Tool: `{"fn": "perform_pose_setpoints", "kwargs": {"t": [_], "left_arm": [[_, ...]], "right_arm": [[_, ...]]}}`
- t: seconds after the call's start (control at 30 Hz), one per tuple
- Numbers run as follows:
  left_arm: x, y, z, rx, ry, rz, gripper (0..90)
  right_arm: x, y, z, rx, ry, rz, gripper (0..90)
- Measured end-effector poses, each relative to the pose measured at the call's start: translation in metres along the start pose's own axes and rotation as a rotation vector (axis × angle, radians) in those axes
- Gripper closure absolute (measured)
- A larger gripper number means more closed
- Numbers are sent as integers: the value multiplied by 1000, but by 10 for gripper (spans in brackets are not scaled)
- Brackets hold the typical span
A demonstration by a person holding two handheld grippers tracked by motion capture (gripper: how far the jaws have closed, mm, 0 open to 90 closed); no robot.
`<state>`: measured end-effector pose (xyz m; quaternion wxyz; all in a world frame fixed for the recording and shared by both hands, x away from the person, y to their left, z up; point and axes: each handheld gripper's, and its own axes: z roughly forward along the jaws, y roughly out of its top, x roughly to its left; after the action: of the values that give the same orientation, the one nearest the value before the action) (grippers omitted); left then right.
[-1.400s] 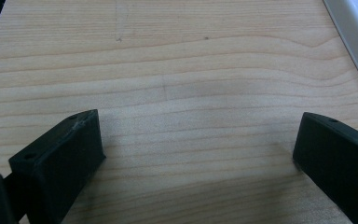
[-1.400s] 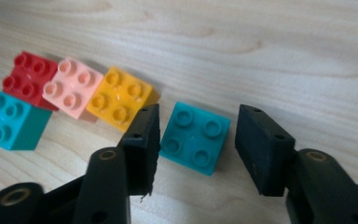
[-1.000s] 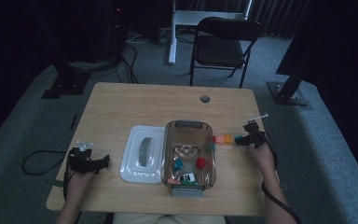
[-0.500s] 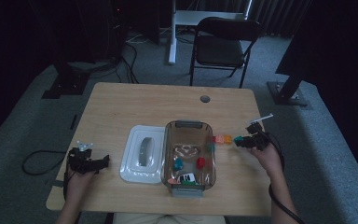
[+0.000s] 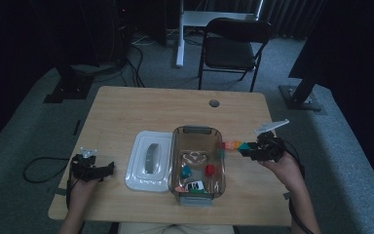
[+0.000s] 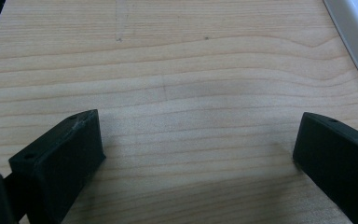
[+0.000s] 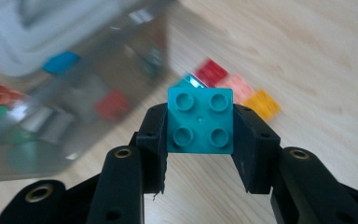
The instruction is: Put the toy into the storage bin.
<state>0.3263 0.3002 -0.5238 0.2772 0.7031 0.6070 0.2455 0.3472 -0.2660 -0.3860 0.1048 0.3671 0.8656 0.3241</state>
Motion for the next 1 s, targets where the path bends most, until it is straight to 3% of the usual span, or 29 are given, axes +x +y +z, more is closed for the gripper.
{"fn": "perform_pose_setpoints", "kwargs": {"t": [0.23, 0.43, 0.67, 1.0], "left_arm": [[0, 0, 0, 0, 0, 0, 20], [0, 0, 0, -1, 0, 0, 20], [0, 0, 0, 0, 0, 0, 20], [0, 0, 0, 0, -1, 0, 20]], "right_arm": [[39, 26, -18, -39, 92, -172, 586], [68, 43, -19, -37, 161, -293, 585], [92, 54, -6, -3, 223, -386, 586], [124, 66, 30, 85, 307, -478, 585]]}}
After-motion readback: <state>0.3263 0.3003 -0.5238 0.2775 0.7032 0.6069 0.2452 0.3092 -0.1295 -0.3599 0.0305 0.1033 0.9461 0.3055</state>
